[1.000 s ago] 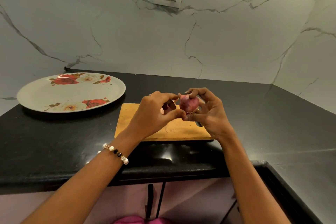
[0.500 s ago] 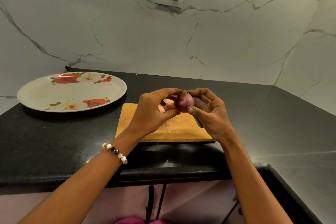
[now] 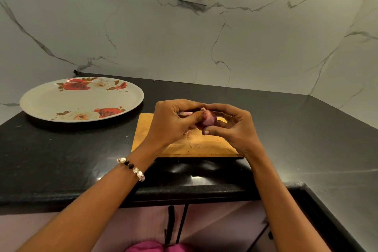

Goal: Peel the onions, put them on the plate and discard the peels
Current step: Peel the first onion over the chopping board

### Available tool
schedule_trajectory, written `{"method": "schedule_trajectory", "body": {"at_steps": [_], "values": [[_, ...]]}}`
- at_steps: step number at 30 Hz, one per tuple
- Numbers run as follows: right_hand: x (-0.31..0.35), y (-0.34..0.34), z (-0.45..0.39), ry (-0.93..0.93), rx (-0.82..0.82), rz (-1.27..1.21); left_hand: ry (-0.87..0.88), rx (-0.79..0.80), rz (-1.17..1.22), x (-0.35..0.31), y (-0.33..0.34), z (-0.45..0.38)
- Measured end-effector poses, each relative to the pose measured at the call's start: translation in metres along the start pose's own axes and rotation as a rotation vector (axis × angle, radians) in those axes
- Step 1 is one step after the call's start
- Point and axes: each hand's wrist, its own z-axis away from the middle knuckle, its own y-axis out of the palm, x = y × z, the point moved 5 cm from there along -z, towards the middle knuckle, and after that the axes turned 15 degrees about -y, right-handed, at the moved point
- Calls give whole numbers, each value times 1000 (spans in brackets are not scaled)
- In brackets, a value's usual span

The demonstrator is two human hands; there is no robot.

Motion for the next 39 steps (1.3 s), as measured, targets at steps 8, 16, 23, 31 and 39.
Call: {"method": "schedule_trajectory", "body": {"at_steps": [8, 16, 23, 31, 39], "values": [[1, -3, 2, -21, -7, 194, 221, -77, -303, -1, 3, 3], [-2, -5, 3, 12, 8, 201, 230, -47, -328, -2, 4, 1], [-4, -4, 4, 33, 10, 168, 275, -18, -451, -2, 11, 4], [-5, -11, 3, 45, -84, 86, 265, -46, -497, -1, 12, 3], [-6, -14, 3, 74, -104, 109, 201, -271, -480, 4, -3, -2]]}}
